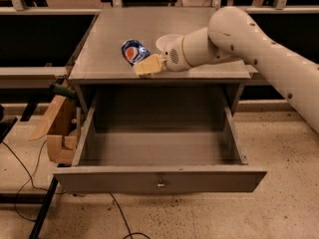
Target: Place pepsi can into top drawer
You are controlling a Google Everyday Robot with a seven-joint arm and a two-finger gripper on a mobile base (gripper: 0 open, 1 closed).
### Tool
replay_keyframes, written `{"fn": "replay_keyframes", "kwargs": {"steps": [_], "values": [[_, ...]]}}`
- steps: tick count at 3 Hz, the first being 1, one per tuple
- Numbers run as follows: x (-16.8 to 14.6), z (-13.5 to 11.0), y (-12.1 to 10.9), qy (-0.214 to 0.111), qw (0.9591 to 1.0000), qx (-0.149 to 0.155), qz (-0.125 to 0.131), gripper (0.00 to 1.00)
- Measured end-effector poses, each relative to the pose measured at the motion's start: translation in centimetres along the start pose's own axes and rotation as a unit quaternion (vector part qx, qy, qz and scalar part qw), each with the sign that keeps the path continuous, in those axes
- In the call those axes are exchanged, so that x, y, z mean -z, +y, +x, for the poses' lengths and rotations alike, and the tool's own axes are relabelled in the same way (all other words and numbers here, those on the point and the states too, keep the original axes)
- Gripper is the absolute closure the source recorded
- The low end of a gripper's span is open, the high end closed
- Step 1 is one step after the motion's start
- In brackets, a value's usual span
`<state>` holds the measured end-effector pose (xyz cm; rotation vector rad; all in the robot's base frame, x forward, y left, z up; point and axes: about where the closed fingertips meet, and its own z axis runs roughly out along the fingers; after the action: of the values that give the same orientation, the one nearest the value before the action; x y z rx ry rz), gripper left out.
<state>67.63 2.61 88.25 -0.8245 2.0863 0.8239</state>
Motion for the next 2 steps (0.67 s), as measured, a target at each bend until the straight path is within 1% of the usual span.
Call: {"fn": "replay_keyframes", "kwargs": {"steps": [1,2], "values": [[0.34,0.31,0.05,0.001,0.9995,0.032,-0.003,1.0],[0.22,0.28,0.07,0.001,0.9996,0.029,-0.003,1.0]]}}
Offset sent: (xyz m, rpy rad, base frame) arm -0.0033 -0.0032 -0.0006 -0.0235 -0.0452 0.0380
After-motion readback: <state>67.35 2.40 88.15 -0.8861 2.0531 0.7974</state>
